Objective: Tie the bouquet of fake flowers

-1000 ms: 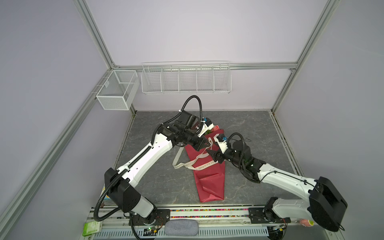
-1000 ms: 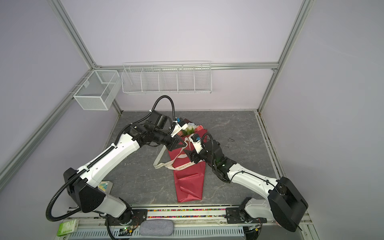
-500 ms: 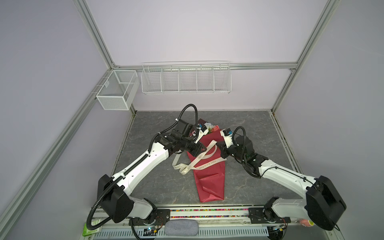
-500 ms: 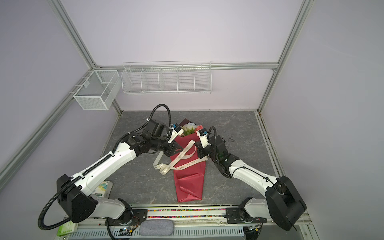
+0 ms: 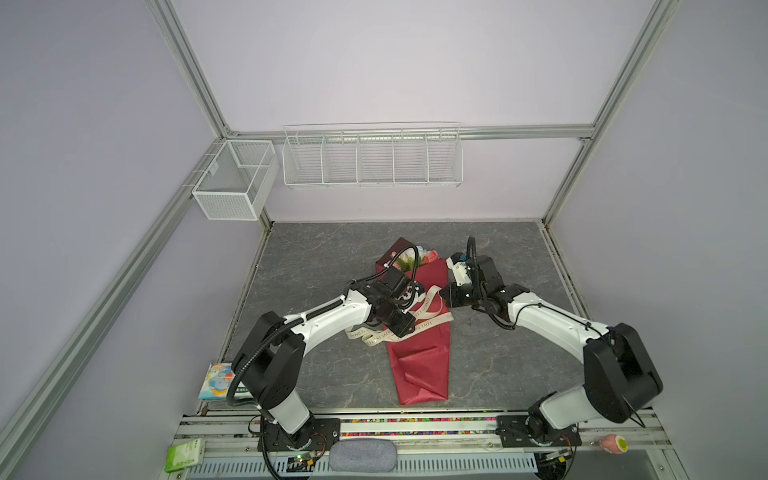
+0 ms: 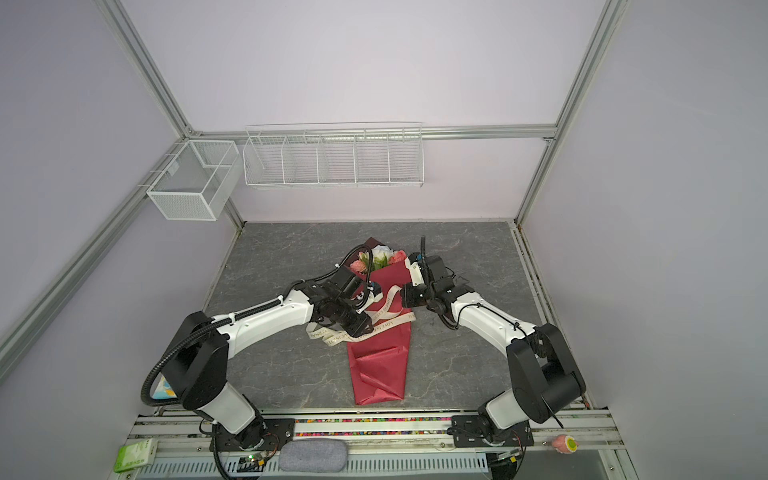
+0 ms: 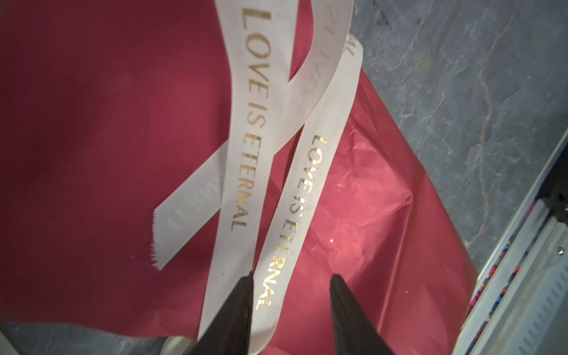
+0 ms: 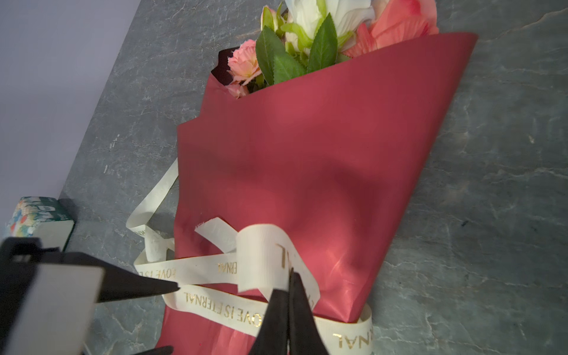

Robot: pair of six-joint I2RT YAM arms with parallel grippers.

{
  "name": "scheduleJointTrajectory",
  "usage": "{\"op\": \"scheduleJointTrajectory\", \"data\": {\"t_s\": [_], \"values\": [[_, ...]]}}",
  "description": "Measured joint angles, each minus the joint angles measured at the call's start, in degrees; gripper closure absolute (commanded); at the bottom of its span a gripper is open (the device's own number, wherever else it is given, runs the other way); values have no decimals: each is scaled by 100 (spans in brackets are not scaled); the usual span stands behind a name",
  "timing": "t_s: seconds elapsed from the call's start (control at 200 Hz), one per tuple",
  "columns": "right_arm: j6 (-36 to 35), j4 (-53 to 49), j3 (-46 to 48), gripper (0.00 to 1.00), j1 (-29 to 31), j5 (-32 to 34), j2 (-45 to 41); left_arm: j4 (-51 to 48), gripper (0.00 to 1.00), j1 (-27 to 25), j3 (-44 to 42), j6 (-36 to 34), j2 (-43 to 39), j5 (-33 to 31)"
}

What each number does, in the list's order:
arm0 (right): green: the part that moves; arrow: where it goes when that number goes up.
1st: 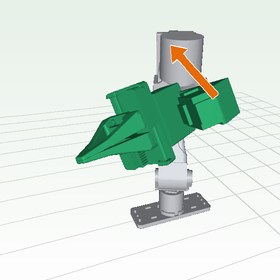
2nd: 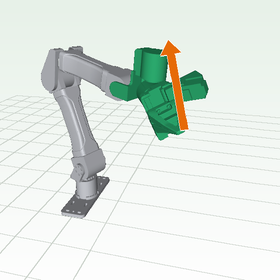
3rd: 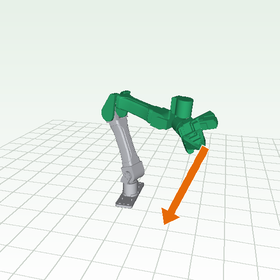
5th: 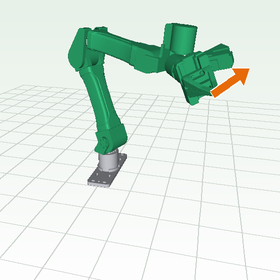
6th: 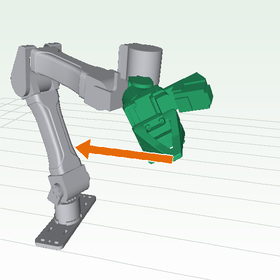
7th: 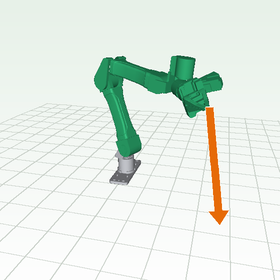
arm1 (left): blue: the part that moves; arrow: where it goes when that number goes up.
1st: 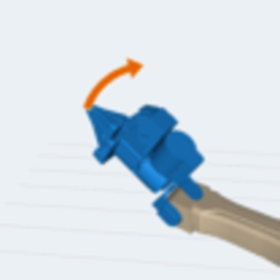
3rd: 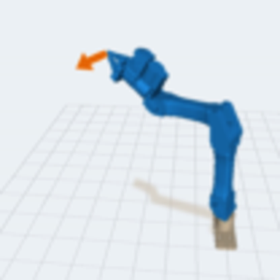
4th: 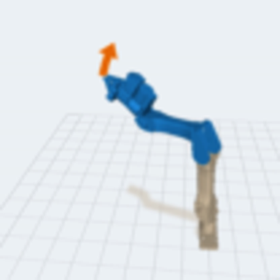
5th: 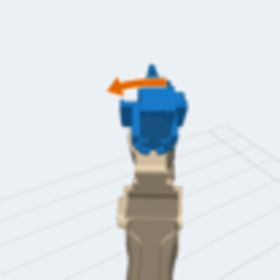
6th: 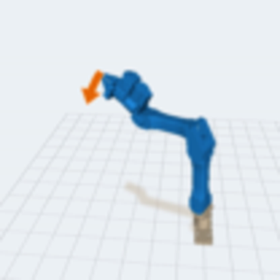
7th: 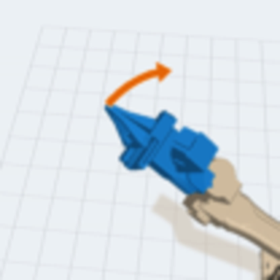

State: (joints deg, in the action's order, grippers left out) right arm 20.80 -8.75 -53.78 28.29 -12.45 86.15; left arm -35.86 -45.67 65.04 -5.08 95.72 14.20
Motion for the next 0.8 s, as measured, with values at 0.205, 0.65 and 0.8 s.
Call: {"op": "scheduleJointTrajectory", "data": {"t_s": [0.205, 0.65, 0.8], "values": [[155, -105, -24, 94, -22, -55, 24, -157, 52, -131, 203, -26, 492, -409], [306, -131, -22, 94, -87, -136, 24, -109, 80, -461, 313, -149, 949, -1198], [323, -133, -20, 94, -92, -162, 44, -83, 93, -483, 321, -142, 973, -1329]]}}
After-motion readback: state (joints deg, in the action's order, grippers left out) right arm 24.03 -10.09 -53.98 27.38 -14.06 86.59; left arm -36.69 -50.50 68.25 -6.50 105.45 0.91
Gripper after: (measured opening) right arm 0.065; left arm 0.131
